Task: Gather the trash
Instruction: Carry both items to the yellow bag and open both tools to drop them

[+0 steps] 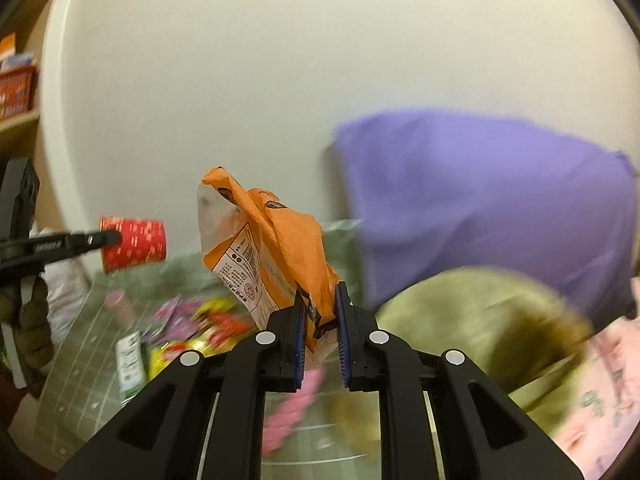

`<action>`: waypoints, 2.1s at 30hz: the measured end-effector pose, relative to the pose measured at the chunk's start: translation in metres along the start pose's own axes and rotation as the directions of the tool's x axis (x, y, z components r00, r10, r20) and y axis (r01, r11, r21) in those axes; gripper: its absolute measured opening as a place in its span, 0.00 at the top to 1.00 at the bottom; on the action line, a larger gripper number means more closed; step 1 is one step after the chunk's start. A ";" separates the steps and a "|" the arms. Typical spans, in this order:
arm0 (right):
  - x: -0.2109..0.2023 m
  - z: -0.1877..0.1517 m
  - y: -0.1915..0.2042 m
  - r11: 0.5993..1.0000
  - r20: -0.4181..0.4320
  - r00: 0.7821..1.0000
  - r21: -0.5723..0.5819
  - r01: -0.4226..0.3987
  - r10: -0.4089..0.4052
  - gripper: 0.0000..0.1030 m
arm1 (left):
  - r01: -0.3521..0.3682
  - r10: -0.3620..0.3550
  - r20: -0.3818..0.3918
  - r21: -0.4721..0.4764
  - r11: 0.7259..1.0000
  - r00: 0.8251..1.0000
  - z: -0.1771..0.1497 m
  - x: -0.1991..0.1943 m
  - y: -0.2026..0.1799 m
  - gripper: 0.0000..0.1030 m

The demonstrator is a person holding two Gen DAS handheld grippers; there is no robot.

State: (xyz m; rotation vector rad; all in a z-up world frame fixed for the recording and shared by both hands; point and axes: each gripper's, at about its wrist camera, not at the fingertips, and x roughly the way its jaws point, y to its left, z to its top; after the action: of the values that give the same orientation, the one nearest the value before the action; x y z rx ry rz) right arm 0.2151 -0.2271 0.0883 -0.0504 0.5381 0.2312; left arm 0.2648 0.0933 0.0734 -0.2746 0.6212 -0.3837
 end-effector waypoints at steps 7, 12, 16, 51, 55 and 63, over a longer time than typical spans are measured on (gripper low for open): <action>-0.034 0.000 -0.088 0.982 -0.009 0.983 0.039 0.185 -0.185 0.87 | 0.274 -0.265 -0.096 0.097 0.957 0.959 0.012 0.049 -0.095 0.97; -0.029 -0.028 -0.123 0.969 -0.090 0.970 0.078 0.234 -0.227 0.87 | 0.453 -0.418 -0.212 0.152 0.879 0.883 0.010 0.089 -0.169 0.97; -0.021 -0.050 -0.141 0.973 -0.151 0.973 0.126 0.193 -0.173 0.87 | 0.558 -0.506 -0.294 0.129 0.820 0.811 0.003 0.121 -0.213 0.97; 0.024 -0.077 -0.143 0.987 -0.246 0.964 0.096 0.128 -0.101 0.78 | 0.352 -0.277 -0.476 0.076 0.933 0.835 -0.059 0.223 -0.204 0.81; 0.010 -0.078 -0.141 0.981 -0.216 0.970 0.127 0.145 -0.115 0.67 | 0.364 -0.313 -0.450 0.030 0.931 0.836 -0.057 0.206 -0.195 0.65; -0.009 -0.063 -0.116 0.982 -0.149 0.980 0.114 0.151 -0.133 0.67 | 0.202 -0.178 -0.278 0.058 0.978 0.944 -0.053 0.135 -0.151 0.59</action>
State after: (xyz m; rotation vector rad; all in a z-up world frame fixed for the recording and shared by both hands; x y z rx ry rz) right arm 0.2029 -0.3485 0.0373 0.0164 0.6858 0.0538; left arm 0.2931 -0.1064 0.0180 -0.2013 0.8486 -0.6402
